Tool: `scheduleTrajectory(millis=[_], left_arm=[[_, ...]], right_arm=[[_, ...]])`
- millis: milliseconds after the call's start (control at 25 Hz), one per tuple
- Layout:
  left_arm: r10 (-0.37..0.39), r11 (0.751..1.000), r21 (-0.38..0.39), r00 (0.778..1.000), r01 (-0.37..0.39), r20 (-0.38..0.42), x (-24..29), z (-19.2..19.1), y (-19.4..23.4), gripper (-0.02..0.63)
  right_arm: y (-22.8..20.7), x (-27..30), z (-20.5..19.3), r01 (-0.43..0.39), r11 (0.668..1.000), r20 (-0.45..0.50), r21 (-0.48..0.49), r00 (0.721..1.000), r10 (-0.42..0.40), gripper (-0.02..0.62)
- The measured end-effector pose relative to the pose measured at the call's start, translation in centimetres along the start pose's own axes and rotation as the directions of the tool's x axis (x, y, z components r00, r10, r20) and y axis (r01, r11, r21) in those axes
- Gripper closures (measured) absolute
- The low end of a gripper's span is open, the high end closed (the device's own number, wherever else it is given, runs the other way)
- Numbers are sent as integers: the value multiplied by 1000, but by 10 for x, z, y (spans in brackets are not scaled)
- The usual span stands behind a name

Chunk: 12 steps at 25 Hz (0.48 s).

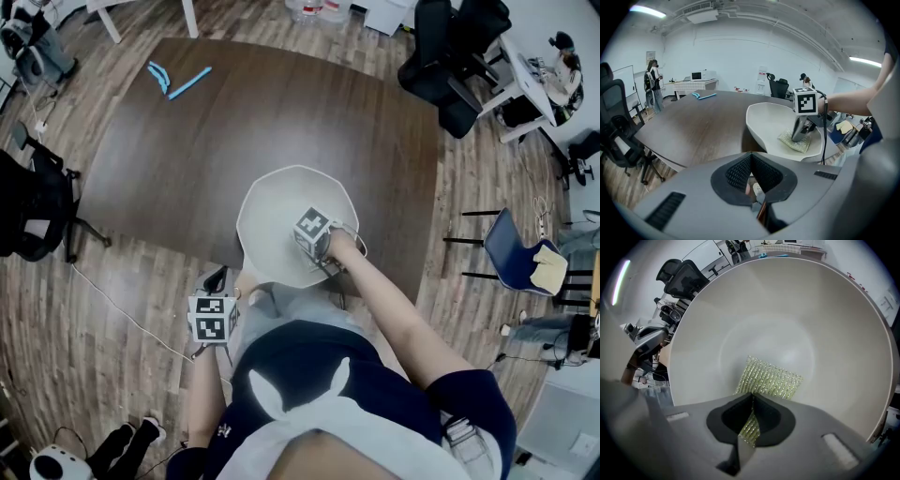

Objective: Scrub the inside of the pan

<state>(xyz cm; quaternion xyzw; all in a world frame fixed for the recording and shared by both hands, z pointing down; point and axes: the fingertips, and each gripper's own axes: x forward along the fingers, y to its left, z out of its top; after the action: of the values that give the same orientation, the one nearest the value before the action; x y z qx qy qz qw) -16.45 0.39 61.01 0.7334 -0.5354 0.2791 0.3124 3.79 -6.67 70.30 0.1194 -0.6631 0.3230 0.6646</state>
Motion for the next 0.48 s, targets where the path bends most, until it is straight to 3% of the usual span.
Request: scheduleTrajectory(millis=[480], left_arm=[[5,1000,-3,1000,-5,1,3,-4,2,603]], right_arm=[[25,9,11,-82,997,60,-2,995,82,581]])
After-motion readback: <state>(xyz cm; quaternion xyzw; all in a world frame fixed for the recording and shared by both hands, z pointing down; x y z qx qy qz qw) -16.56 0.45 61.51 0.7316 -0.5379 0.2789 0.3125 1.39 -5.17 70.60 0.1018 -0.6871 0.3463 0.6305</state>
